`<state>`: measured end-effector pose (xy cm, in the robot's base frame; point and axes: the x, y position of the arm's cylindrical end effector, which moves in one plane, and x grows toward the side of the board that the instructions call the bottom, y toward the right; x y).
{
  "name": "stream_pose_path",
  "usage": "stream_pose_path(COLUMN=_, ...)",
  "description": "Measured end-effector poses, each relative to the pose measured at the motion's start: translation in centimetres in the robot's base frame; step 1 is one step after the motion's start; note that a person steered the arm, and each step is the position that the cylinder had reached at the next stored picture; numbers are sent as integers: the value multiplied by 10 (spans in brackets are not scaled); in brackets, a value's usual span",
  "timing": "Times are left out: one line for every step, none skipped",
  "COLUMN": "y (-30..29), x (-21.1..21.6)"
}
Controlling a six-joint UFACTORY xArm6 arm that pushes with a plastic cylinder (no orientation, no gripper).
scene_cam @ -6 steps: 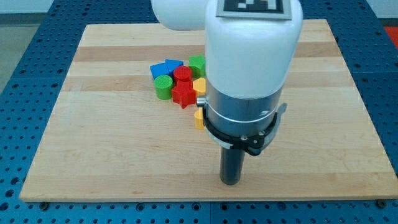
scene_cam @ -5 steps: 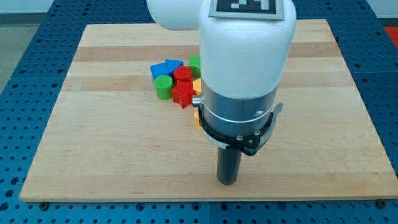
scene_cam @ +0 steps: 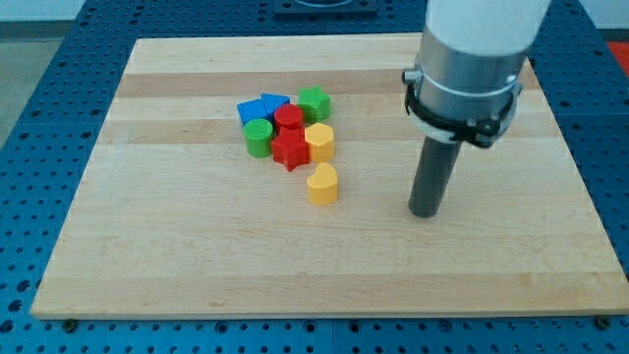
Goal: Push the yellow heart to the left of the green circle
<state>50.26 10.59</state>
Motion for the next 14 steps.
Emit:
stream_pose_path(y=-46, x=-5)
stream_pose_path(y=-127, x=-5)
stream_pose_path(y=-188, x=-5)
stream_pose_path(y=-147, x=-5)
stream_pose_path(y=-101, x=-16)
stream_pose_path(y=-140, x=-22)
stream_pose_path(y=-242, x=-22)
stream_pose_path(y=-300, x=-23)
stream_pose_path(y=-246, x=-18)
stream_pose_path(y=-171, x=-18)
stream_pose_path(y=-169, x=-40)
stream_pose_path(y=-230, x=-56)
stream_pose_path(y=-292, x=-59)
stream_pose_path(y=-260, x=-59)
